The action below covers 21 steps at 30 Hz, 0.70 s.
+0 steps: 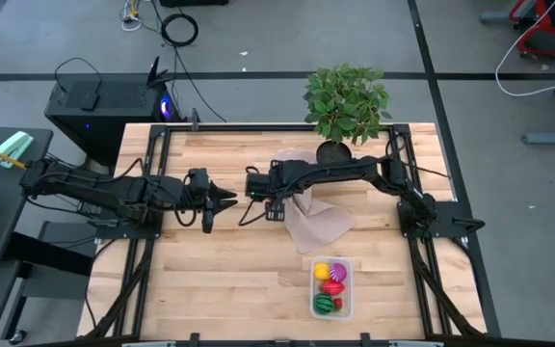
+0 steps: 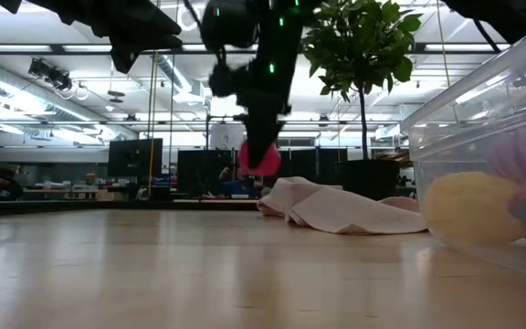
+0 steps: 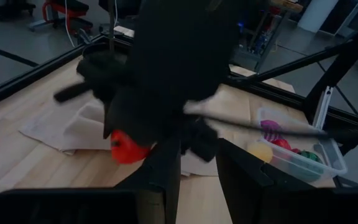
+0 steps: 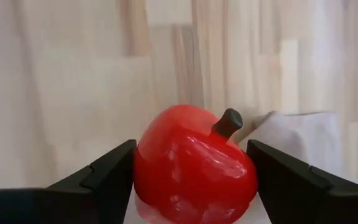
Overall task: Pick and placing Produce into tupperware
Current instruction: Put the red apple into the transparent bin
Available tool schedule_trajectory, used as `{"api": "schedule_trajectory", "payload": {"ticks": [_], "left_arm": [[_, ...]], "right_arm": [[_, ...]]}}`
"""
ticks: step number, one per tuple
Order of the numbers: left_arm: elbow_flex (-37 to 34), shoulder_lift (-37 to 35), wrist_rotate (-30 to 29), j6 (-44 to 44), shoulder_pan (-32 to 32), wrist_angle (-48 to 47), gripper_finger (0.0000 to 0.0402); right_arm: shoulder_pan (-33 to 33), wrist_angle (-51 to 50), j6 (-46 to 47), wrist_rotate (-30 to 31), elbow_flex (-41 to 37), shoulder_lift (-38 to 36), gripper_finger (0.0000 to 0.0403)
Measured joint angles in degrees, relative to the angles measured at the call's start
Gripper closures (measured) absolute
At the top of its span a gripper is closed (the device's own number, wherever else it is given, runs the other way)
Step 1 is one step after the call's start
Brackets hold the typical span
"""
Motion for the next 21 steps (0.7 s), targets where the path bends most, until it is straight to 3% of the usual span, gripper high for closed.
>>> {"api": "schedule_trajectory", "payload": {"ticks": [10,17,21], "left_arm": [[0.00,0.00,-0.04,0.40,0.01,0.00,0.0294],[0.00,0.00,-0.03,1.37,0.13,0.00,0.0294],[0.00,0.00,-0.02,1.35,0.13,0.00,0.0294]], "right_arm": [[3.20,-15.22,3.40,-2.03,16.45,-0.13,0.0105],[4.60,-17.56,7.03,-5.07,19.09,-0.13,0.0109],[6.04,-20.33,9.65,-11.91,19.12,-0.13,0.0108]]}}
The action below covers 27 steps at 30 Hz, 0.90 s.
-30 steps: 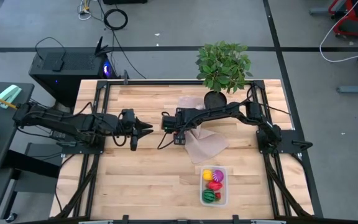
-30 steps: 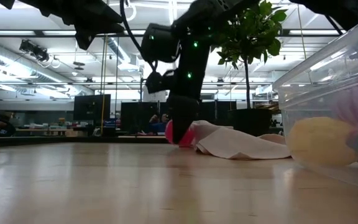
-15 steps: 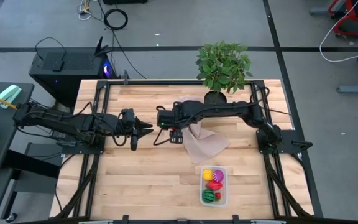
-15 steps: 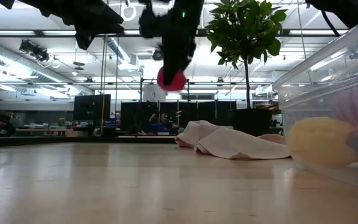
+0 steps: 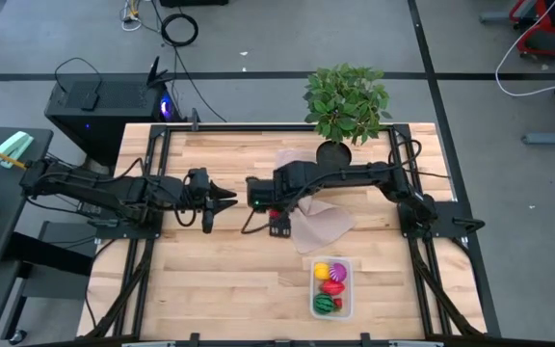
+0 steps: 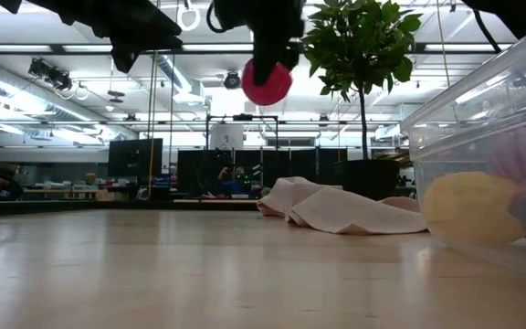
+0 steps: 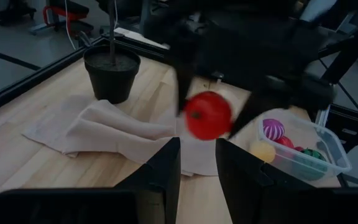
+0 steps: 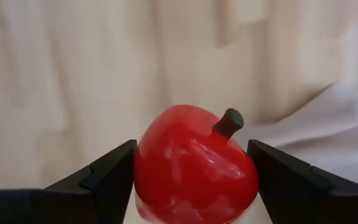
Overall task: Pick and placing Produce into tupperware
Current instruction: Put the red apple into the transparent bin
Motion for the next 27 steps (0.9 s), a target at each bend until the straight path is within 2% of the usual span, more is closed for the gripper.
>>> {"api": "schedule_trajectory", "payload": {"ticks": [5,11,27], "left_arm": [[0.00,0.00,0.02,0.02,0.00,0.00,0.0294],[0.00,0.00,0.02,0.07,0.00,0.00,0.0294],[0.00,0.00,0.07,0.03,0.00,0.00,0.0294]], "right_arm": [[3.51,-6.54,2.97,-8.45,0.00,0.02,0.0108],[8.47,-8.45,6.10,-11.85,0.00,0.02,0.0108],[16.48,-6.70,20.74,-8.19,0.02,-0.63,0.0109]]}}
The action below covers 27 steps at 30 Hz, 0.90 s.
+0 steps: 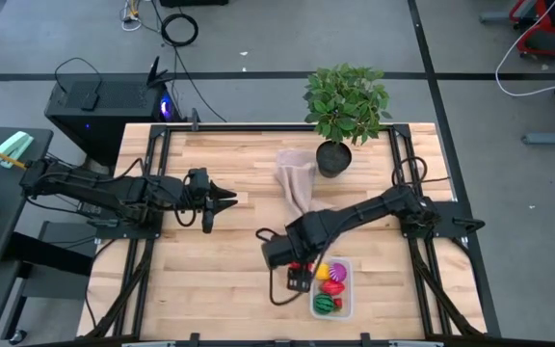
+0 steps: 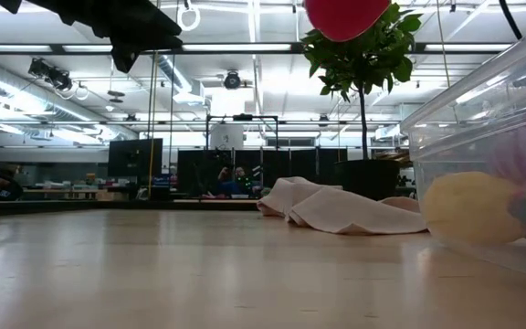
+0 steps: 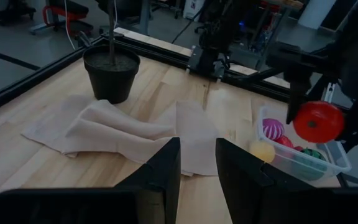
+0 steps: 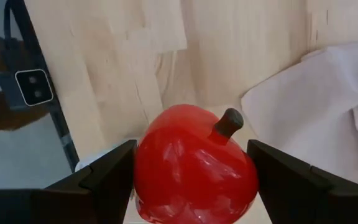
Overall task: Pick and placing Produce into tupperware
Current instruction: Put the red apple into the transparent bin
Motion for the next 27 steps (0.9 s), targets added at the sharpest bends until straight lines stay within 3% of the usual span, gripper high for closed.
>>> {"api": "schedule_trajectory", "payload": {"ticks": [16,21,27], "left_arm": [[0.00,0.01,0.94,-6.85,-0.05,3.58,0.0294],[0.00,0.02,1.76,-10.97,-0.52,6.58,0.0294],[0.00,0.02,2.16,-13.87,-3.11,7.45,0.0294]], "right_arm": [[11.13,-1.77,19.86,4.08,-0.05,-0.02,0.0110],[15.44,-1.71,32.93,7.29,-1.52,-0.11,0.0110],[18.35,-1.80,57.25,8.86,-7.66,-0.11,0.0109]]}}
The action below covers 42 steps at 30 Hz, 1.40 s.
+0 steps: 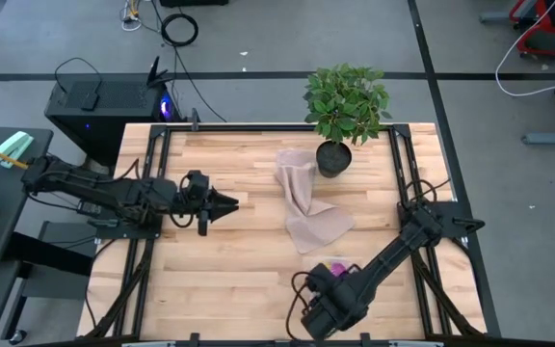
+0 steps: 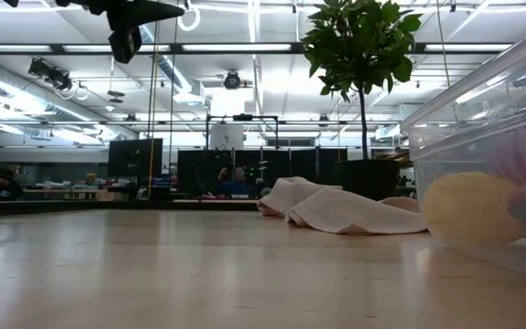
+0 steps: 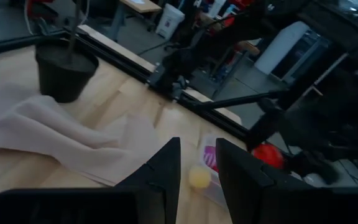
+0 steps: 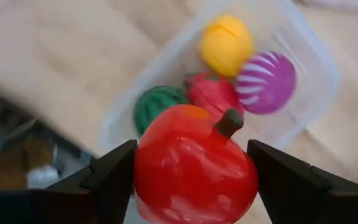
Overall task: Pick and placing Produce into tupperware
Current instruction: Put the red apple into the transparent bin, then return to Home Position
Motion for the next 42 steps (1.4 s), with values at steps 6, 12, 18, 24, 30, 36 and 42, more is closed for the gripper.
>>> {"api": "schedule_trajectory", "payload": {"ticks": [6,12,18,24,30,36,42], "left_arm": [[0.00,0.00,-0.03,-2.01,-2.20,0.20,0.0294],[0.00,0.00,-0.04,-3.14,-4.07,0.22,0.0294],[0.00,0.00,-0.07,-2.31,-4.41,0.20,0.0294],[0.00,0.00,0.73,-1.15,-4.41,0.20,0.0294],[0.00,0.00,4.70,0.07,-4.41,0.20,0.0294],[0.00,0.00,6.99,3.52,-4.41,0.20,0.0294],[0.00,0.00,7.08,5.00,-4.41,0.20,0.0294]], "right_arm": [[-0.35,0.68,16.41,0.30,-4.74,0.00,0.0109],[-1.72,0.64,25.21,1.09,-5.27,0.00,0.0108],[-2.73,0.48,28.58,1.86,-5.27,0.00,0.0109],[-3.49,0.01,30.52,2.66,-5.27,0.00,0.0109],[-3.59,0.05,29.38,0.18,-5.27,0.00,0.0093],[-3.59,0.05,31.29,-1.62,-5.27,0.00,0.0042],[-3.66,0.05,32.44,-2.31,-5.27,0.00,0.0008]]}}
